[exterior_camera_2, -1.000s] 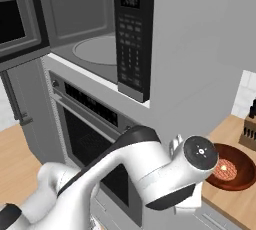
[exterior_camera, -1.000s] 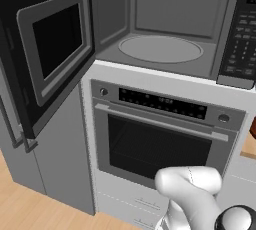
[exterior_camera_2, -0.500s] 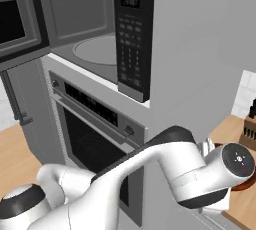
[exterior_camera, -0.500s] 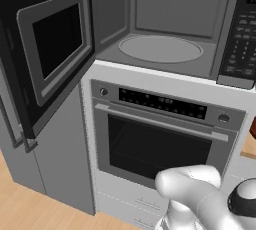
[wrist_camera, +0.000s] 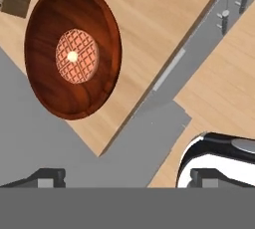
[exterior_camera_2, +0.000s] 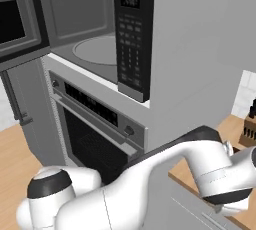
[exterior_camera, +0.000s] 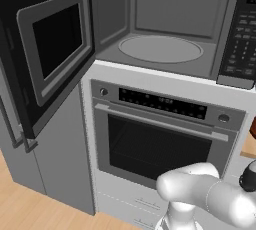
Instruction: Open the microwave, place the bowl with waffle inside the microwave, then close the microwave door and turn it on.
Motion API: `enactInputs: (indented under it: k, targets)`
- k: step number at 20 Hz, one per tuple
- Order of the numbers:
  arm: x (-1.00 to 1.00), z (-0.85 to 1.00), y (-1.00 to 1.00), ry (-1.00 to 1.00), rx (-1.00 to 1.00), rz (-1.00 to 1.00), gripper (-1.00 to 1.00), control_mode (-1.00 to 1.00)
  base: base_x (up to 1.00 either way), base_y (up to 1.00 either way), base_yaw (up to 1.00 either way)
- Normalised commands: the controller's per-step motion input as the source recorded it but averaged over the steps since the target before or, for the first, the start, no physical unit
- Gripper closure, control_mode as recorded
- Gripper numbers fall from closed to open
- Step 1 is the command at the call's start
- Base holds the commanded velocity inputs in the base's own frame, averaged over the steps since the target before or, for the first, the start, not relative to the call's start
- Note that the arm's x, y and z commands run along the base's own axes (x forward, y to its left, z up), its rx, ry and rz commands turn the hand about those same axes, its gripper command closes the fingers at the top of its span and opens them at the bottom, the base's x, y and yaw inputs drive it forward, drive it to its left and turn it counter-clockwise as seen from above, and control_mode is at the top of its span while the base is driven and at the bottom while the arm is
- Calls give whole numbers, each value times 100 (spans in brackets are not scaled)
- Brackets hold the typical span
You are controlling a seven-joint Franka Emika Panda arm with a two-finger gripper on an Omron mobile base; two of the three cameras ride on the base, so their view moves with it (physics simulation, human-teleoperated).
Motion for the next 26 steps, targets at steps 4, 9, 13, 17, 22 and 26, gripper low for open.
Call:
enactInputs:
  k: [4,9,13,17,22,26]
  targets:
    - [46,-50,-1,0,0,-3,-100,-100,0,0,0]
    - [45,-56,-3,0,0,0,-100,-100,0,0,0]
    - [1,-29,-42,0,4,0,-100,-100,0,0,0]
    - [13,-23,-12,2,1,0,-100,-100,0,0,0]
    - [16,-24,-27,1,1,0,-100,-100,0,0,0]
    - [24,-26,-21,1,0,0,-100,-100,0,0,0]
